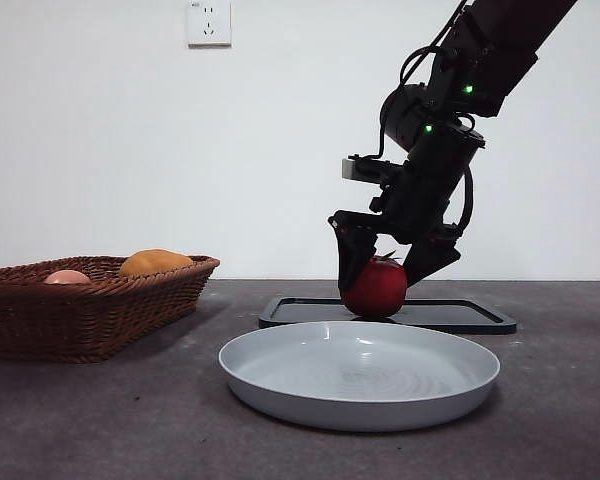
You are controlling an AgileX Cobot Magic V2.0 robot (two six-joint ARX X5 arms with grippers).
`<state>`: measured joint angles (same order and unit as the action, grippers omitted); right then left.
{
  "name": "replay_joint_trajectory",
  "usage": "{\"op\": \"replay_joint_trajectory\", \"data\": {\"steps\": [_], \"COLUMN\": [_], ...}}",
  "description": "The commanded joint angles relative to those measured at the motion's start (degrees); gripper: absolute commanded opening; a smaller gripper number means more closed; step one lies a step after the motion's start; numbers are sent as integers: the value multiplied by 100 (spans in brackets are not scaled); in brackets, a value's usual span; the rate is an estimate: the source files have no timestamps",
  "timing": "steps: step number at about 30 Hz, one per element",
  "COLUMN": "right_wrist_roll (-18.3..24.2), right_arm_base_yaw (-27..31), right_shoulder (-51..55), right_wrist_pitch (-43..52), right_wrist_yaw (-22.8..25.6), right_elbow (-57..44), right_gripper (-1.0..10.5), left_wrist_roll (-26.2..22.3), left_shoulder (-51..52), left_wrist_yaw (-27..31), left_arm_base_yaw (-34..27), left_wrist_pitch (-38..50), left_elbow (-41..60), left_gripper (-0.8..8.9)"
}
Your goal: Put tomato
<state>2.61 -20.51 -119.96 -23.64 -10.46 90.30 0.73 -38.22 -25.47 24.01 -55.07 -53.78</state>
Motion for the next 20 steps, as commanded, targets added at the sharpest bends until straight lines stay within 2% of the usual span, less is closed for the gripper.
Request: {"op": "replay_joint_trajectory", "data": {"steps": [1, 12, 16, 20], "right_wrist_roll": [48, 42, 44, 44], "right_arm_base_yaw": [-35, -35, -33, -33], "right_shoulder": [-131, 369, 761, 1204], "right_wrist_pitch": [-4, -361, -769, -1329], "right_wrist_yaw": [0, -15, -72, -323], "right_elbow": [144, 361, 361, 361], "right_gripper": [500, 505, 505, 504], "left_wrist_roll": [-68, -68, -68, -68], "left_shoulder": [-31, -31, -31, -31], "left_wrist_yaw": [-31, -28, -28, -28], "left_arm_base_yaw": [17, 17, 17, 17], "left_wrist_pitch": [52, 52, 61, 63], "left_elbow": [-103, -103, -103, -103], "left_gripper": [504, 504, 504, 504]}}
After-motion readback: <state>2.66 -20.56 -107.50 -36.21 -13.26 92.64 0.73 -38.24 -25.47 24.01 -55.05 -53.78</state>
